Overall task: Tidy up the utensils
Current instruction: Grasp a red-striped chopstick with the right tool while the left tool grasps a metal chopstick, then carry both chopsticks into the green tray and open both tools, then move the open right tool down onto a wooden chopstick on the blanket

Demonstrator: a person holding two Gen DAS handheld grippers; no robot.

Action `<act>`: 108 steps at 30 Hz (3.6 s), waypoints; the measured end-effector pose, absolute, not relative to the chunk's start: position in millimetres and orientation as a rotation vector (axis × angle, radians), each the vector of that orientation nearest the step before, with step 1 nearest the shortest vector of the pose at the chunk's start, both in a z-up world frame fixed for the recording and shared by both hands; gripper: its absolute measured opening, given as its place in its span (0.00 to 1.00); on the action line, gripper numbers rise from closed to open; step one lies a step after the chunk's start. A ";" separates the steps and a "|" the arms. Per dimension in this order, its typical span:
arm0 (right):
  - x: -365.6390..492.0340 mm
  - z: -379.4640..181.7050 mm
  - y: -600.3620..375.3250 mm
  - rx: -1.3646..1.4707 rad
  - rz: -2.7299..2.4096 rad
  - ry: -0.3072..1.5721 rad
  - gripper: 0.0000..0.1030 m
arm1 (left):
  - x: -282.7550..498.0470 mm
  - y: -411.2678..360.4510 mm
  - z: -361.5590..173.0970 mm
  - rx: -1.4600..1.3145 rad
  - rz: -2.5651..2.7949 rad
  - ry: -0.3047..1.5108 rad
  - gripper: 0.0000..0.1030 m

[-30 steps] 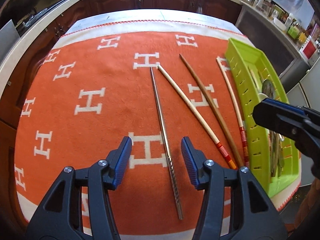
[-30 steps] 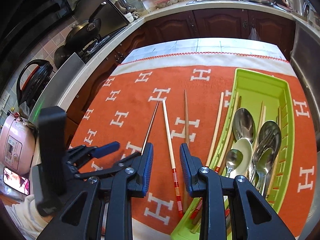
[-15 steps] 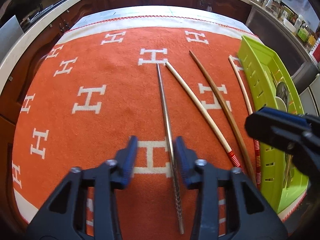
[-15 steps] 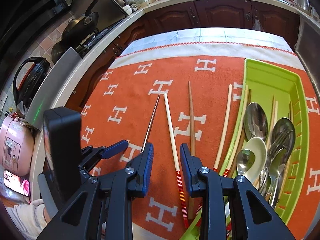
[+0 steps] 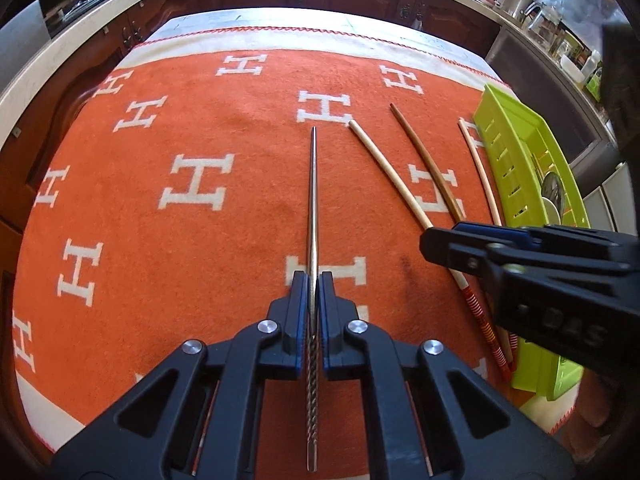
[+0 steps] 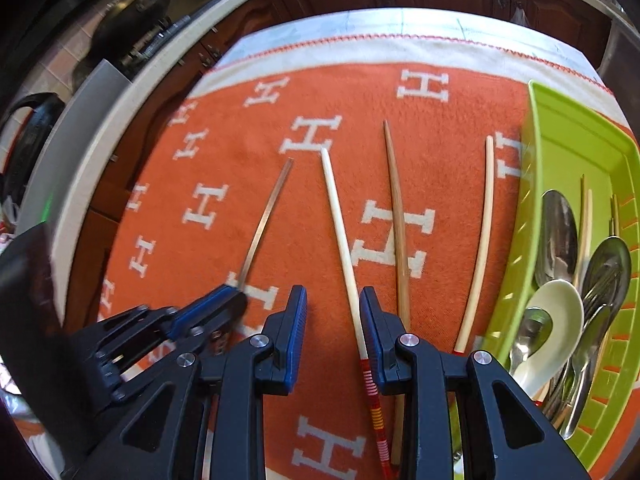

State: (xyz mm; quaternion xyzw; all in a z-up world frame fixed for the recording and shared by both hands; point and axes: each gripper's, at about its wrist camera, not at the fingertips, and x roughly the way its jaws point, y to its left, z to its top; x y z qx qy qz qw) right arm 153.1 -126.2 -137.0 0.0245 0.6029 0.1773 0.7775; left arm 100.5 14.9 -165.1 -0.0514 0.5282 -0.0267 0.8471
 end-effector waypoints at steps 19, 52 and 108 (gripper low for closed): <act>147.3 -152.4 -85.3 -0.220 0.292 1.233 0.06 | 90.8 40.5 -155.9 -0.169 -0.082 1.094 0.03; 80.9 -19.6 -321.4 0.411 0.134 0.986 0.05 | 96.6 -121.4 -42.7 -0.079 -0.437 0.992 0.03; 141.3 -83.4 -160.4 0.137 0.343 1.191 0.22 | 90.2 43.6 -76.0 -0.099 -0.014 0.949 0.61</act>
